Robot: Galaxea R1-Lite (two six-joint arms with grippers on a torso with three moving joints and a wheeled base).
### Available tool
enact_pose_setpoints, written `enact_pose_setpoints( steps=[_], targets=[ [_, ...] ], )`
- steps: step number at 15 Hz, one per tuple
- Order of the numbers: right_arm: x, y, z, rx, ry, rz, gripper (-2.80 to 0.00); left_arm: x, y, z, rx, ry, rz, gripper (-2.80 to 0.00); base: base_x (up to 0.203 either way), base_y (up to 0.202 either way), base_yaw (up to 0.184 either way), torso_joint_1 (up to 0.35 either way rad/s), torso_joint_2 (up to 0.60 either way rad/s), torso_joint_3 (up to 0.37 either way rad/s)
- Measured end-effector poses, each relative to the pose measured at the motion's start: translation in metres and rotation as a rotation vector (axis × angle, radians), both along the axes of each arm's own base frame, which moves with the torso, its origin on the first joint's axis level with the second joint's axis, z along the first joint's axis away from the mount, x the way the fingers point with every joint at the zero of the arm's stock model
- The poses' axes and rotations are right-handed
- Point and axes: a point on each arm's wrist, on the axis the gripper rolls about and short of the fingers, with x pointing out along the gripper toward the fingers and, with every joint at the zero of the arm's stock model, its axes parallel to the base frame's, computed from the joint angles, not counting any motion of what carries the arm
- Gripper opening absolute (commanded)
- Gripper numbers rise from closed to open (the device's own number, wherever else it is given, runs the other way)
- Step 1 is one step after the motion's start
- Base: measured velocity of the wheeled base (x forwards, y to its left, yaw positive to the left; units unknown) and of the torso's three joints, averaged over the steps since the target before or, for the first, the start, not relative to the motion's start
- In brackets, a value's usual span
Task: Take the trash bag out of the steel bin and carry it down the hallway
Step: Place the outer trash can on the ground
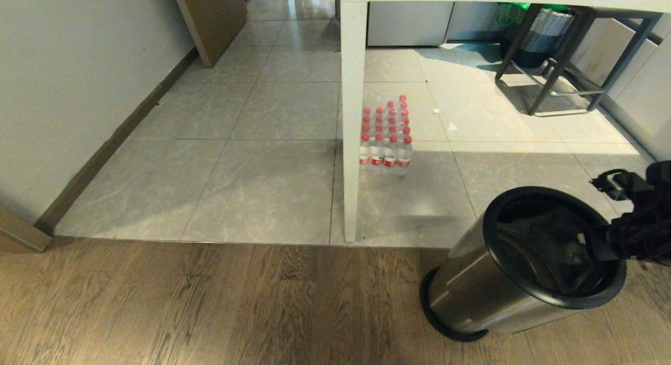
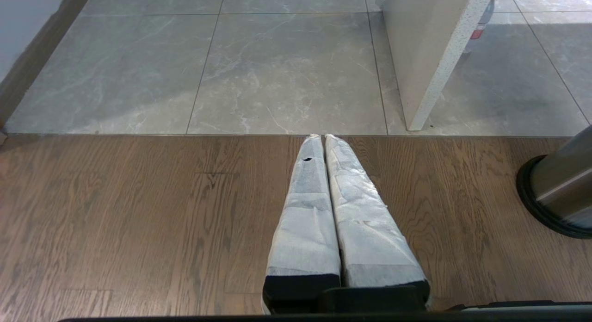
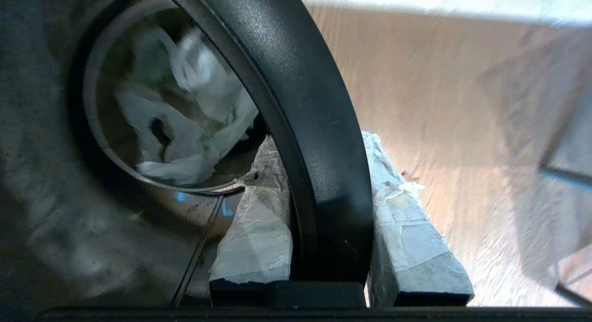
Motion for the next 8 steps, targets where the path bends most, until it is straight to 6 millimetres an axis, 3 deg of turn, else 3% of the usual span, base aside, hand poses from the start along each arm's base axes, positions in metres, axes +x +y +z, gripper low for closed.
enact_pose_setpoints(
  steps=[4,8],
  targets=[
    [-0.056,0.011,0.04,0.004,-0.082,-0.011,-2.8,0.0,0.0,0.0,0.0,0.0,0.0,-2.8,0.0,0.0,0.0,0.0,0.0,0.0],
    [-0.096,0.017,0.073,0.09,-0.199,-0.102,-2.8,0.0,0.0,0.0,0.0,0.0,0.0,-2.8,0.0,0.0,0.0,0.0,0.0,0.0]
  ],
)
